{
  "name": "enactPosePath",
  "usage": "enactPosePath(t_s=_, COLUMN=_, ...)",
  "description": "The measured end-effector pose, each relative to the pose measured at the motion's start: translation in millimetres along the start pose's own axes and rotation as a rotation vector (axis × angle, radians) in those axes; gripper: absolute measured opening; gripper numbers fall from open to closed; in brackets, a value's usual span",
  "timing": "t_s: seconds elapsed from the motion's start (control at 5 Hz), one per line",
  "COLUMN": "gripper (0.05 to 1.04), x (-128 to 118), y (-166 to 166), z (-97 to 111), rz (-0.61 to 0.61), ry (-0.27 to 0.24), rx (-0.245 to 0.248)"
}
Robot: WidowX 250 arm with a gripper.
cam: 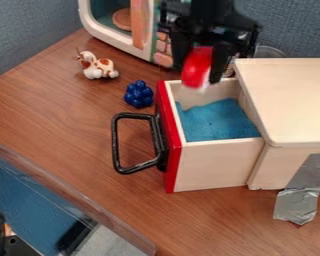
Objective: Put the red object in the drawer
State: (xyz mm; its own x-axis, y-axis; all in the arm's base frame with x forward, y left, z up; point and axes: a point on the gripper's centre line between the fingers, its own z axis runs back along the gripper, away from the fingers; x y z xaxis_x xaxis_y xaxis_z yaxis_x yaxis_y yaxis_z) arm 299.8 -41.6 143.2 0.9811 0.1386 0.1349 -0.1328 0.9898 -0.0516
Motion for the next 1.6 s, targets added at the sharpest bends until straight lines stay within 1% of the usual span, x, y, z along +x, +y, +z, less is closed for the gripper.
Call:
enactPosePath(t_s=0.2, gripper=0.574, x=-8.2, y=-7.8, z=-21.4, rz=-0.027, ry=0.011, rx=0.019)
enactPosePath(t_s=0.4, gripper=0.574, x=-5.2, y=-3.1, z=-40.9, rz=-0.019, ry=0.002, rx=0.042)
enactPosePath(t_s=0.6, gripper=0.574, x=1.2, y=-1.9, z=-50.1, rz=0.008, ry=-0.001, rx=0.026)
enactPosePath(t_s=0.8, gripper=0.574, x=8.1, y=-3.6, z=-44.7, rz=0.031, ry=-0.009, rx=-0.019)
enactPosePath(t_s=1.0, gripper=0.626, x=8.8, y=-6.8, z=-39.5, rz=0.025, ry=-0.018, rx=-0.048)
enactPosePath(t_s=1.2, gripper=0.916, x=10.2, y=5.6, z=-18.9, rz=0.019, ry=-0.085, rx=-0.048)
enactPosePath(t_s=1.4, gripper=1.011, x=-3.4, y=41.0, z=0.1, rz=0.031, ry=-0.119, rx=0.025)
enactPosePath(t_s=1.6, gripper=1.005, x=-21.5, y=92.1, z=9.9, rz=0.031, ry=-0.096, rx=0.145)
